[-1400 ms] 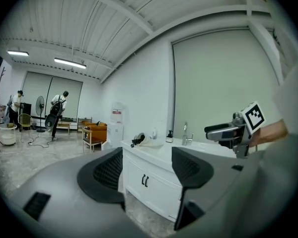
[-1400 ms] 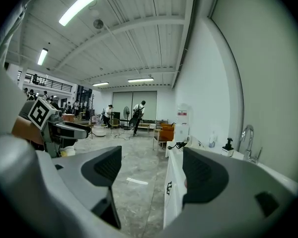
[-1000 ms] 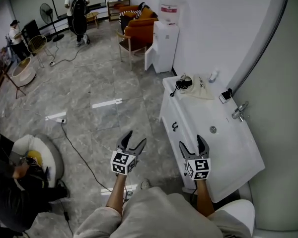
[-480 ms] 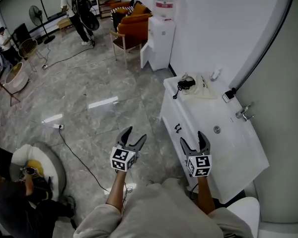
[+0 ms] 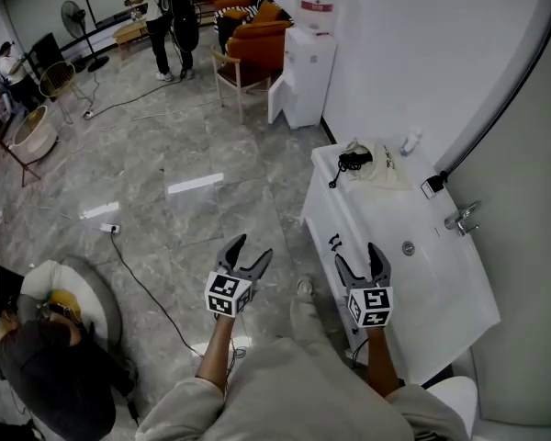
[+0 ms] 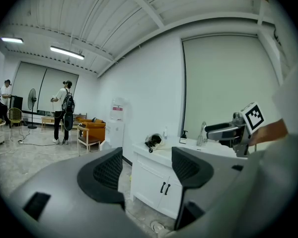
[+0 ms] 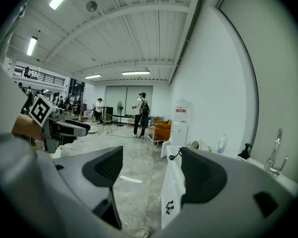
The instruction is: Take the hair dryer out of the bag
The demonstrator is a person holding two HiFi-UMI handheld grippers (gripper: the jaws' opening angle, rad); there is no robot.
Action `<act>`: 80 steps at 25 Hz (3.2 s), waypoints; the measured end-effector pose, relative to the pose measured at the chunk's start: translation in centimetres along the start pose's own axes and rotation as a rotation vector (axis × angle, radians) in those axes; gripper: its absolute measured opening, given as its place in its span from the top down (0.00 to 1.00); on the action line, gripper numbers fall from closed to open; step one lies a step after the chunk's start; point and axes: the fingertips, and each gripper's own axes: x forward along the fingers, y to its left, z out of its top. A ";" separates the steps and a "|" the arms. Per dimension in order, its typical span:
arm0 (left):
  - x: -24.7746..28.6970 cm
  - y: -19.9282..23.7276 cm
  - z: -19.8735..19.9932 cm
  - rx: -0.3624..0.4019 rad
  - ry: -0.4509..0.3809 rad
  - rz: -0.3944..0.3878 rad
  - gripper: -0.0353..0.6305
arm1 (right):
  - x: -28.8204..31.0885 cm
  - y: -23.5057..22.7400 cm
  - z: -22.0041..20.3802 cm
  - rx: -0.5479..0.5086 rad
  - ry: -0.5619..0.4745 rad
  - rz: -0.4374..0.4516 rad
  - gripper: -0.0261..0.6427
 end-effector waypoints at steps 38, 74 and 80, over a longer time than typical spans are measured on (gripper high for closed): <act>28.8 12.3 8.5 0.009 0.082 0.160 0.51 | 29.7 -21.0 4.5 0.106 0.016 0.066 0.43; 53.8 3.0 5.9 0.136 0.316 -0.553 0.51 | 32.2 -32.5 -1.1 0.229 0.208 -0.359 0.43; 56.9 0.2 5.1 0.174 0.363 -0.718 0.51 | 33.0 -33.0 -1.7 0.260 0.252 -0.429 0.43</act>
